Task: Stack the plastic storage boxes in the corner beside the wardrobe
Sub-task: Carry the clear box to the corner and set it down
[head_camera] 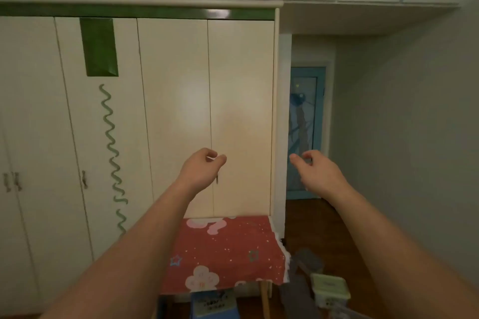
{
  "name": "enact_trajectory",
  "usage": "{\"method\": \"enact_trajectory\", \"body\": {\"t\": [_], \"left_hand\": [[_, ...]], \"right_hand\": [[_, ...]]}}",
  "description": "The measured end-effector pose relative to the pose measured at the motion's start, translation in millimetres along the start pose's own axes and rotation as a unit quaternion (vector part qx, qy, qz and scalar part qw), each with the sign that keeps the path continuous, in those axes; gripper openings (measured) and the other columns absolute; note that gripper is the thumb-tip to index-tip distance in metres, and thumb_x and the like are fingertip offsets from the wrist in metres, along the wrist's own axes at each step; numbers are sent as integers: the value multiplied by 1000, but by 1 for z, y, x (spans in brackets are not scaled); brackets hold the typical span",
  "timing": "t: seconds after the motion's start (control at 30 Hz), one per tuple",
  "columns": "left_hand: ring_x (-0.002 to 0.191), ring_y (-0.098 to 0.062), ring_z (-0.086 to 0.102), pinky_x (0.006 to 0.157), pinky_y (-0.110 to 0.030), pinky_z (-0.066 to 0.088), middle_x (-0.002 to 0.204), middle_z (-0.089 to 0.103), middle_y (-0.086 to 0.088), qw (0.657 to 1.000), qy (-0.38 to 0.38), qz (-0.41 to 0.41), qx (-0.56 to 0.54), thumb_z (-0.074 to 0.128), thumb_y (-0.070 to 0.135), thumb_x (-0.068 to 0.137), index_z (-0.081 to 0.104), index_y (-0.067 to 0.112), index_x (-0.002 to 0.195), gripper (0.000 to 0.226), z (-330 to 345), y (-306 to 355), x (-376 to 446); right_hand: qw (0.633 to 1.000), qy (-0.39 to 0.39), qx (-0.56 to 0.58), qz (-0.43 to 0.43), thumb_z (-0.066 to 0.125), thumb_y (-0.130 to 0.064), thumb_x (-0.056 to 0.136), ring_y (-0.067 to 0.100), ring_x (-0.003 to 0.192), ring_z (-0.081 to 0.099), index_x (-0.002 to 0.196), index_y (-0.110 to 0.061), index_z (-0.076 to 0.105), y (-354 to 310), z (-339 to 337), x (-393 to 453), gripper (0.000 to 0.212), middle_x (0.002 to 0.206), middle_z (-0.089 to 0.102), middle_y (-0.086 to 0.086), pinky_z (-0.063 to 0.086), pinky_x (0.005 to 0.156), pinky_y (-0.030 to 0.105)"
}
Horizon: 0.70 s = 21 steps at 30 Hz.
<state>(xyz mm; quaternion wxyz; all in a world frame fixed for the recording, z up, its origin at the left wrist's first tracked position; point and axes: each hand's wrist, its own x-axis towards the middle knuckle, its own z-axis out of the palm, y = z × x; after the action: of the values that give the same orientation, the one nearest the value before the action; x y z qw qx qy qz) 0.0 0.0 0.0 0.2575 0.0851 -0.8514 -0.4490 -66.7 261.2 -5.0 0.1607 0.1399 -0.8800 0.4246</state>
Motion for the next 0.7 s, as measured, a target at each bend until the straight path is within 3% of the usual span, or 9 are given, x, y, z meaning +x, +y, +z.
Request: {"method": "enact_trajectory", "body": {"t": [0.17,0.33,0.5,0.6,0.7], "left_hand": [[91,-20,66,90,-46,54,95,68,0,1000,-5,-8,-21,55,46,91,61,19,111,34,29,5,16],[93,-22,66,90,-47,54,95,69,-1,999,-25,-1,-34,56,50,88,62,21,104,33,62,11,34],[97,-23,65,92,-48,53,102,66,2,998,-44,-5,-40,50,68,71,61,28,101,51,87,-1,58],[99,-22,64,92,-48,53,105,65,0,997,-58,-2,-56,53,65,75,60,25,108,52,103,-12,75],[102,-23,62,93,-48,52,110,64,-2,996,-76,9,-54,53,60,83,59,22,114,49,120,-26,98]], "right_hand": [[1000,-17,-10,5,40,-64,94,26,117,56,146,-15,38,19,-8,14,71,132,57,8,48,98,44],[1000,-3,-14,13,41,-62,95,23,111,57,143,-15,42,40,-16,30,67,124,59,6,46,85,33],[1000,-12,-13,25,41,-60,96,17,98,56,144,-15,40,56,-5,48,66,126,58,7,45,71,29],[999,-15,-27,34,41,-62,96,24,111,59,145,-14,39,65,8,60,69,135,55,8,50,90,37],[997,-15,-54,46,41,-60,96,25,123,52,146,-13,39,73,24,78,69,141,52,8,43,94,35]]}}
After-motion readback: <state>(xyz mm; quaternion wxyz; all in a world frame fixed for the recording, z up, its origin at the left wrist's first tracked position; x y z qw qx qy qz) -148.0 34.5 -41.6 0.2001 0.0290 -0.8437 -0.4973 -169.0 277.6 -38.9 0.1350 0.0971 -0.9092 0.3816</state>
